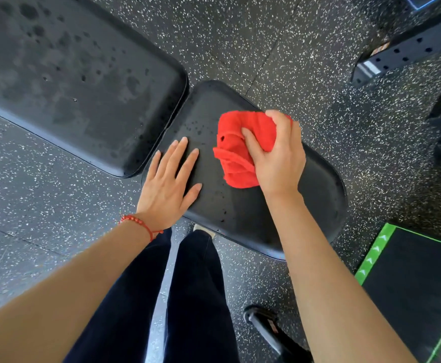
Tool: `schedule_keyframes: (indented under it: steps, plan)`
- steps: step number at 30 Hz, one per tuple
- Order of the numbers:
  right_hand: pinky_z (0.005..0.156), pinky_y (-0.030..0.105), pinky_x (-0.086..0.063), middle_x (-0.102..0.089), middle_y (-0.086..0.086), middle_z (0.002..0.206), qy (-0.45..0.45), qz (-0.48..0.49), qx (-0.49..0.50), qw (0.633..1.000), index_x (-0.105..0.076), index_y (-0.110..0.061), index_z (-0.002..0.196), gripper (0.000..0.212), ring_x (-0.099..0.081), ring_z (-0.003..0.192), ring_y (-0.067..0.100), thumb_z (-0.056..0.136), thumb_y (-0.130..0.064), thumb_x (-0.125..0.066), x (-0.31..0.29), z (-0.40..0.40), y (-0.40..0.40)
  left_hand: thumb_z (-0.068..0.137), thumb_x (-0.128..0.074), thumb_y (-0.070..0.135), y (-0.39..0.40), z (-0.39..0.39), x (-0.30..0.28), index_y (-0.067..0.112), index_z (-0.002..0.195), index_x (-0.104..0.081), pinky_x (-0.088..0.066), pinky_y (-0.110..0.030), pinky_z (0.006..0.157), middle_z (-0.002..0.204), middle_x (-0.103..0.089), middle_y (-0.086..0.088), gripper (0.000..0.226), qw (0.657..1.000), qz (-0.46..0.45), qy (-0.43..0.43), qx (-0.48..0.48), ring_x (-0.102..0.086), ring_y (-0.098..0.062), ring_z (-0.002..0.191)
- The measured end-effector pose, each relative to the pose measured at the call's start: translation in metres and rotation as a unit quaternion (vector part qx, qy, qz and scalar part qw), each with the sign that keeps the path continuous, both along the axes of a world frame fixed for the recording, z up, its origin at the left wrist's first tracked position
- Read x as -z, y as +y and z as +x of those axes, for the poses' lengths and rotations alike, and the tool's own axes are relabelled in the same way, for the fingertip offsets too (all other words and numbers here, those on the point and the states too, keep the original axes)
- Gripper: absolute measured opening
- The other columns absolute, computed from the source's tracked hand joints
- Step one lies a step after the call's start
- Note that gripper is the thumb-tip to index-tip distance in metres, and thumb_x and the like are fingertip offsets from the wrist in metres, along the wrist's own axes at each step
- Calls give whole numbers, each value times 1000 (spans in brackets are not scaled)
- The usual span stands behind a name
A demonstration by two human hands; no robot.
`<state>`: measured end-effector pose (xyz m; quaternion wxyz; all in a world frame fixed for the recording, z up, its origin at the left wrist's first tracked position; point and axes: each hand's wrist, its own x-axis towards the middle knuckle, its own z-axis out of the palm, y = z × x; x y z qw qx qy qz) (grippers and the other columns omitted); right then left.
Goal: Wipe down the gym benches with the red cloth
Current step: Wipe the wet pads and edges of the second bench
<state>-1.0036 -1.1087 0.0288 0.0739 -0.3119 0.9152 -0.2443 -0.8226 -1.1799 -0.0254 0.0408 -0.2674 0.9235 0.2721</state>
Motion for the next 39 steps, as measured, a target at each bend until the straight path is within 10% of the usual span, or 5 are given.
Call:
schedule_keyframes:
  steps: [19, 39]
  plan:
    - [57, 32, -53, -62, 13, 92, -1, 7, 18, 1000, -52, -16, 107, 41, -65, 76, 27, 77, -43, -62, -7, 100, 66, 91, -34, 32, -55, 38, 9, -2, 135, -44, -26, -57, 106, 145, -35, -23, 56, 999, -6, -34, 23, -34, -39, 133]
    - [62, 36, -41, -58, 11, 106, 37, 42, -3, 998, -56, -18, 120, 46, -58, 92, 30, 85, -48, -56, 36, 22, -82, 93, -28, 29, -51, 48, 20, 0, 135, -44, -25, -56, 107, 143, -39, -20, 54, 998, 3, -58, -17, -34, -38, 133]
